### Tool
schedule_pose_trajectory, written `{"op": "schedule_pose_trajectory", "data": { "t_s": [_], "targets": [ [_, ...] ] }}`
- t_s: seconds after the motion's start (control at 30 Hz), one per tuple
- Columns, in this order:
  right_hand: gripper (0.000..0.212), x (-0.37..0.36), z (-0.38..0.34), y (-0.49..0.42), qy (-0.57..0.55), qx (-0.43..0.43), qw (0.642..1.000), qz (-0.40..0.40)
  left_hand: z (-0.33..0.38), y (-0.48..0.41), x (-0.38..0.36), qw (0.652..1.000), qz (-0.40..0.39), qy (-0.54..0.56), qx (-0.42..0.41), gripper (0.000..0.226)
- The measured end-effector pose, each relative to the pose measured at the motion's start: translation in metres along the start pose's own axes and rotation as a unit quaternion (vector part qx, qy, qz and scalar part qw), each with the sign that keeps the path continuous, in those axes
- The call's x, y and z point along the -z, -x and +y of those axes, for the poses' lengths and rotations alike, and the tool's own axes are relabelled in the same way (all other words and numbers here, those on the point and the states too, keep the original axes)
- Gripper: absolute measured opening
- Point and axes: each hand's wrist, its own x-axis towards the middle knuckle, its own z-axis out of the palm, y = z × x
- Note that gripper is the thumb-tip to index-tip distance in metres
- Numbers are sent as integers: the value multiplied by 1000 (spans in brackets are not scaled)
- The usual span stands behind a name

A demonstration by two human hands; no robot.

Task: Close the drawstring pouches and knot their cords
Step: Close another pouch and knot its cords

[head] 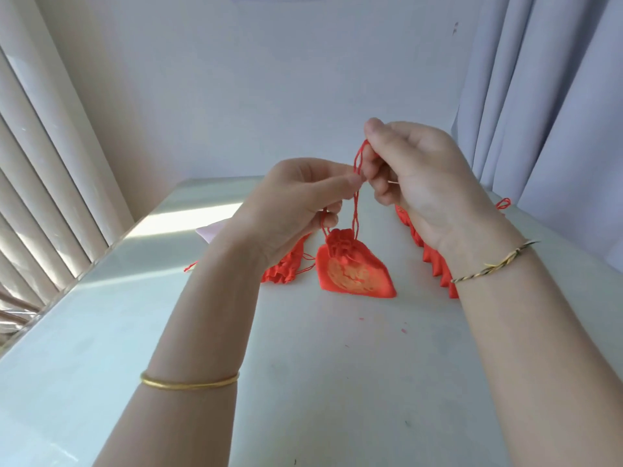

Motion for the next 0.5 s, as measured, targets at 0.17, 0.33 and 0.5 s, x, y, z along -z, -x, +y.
{"op": "schedule_pose_trajectory", "data": {
  "t_s": [0.17,0.33,0.5],
  "targets": [
    [36,-2,2,0,10,-7,1000,27,-3,-2,-3,999,20,-34,1,21],
    [26,10,9,-4,-20,-117,993,-6,-4,-3,-1,1000,15,25,-1,14],
    [13,14,16,-1,17,-100,990,-97,-5,-5,3,999,24,42,2,17]
  ]
}}
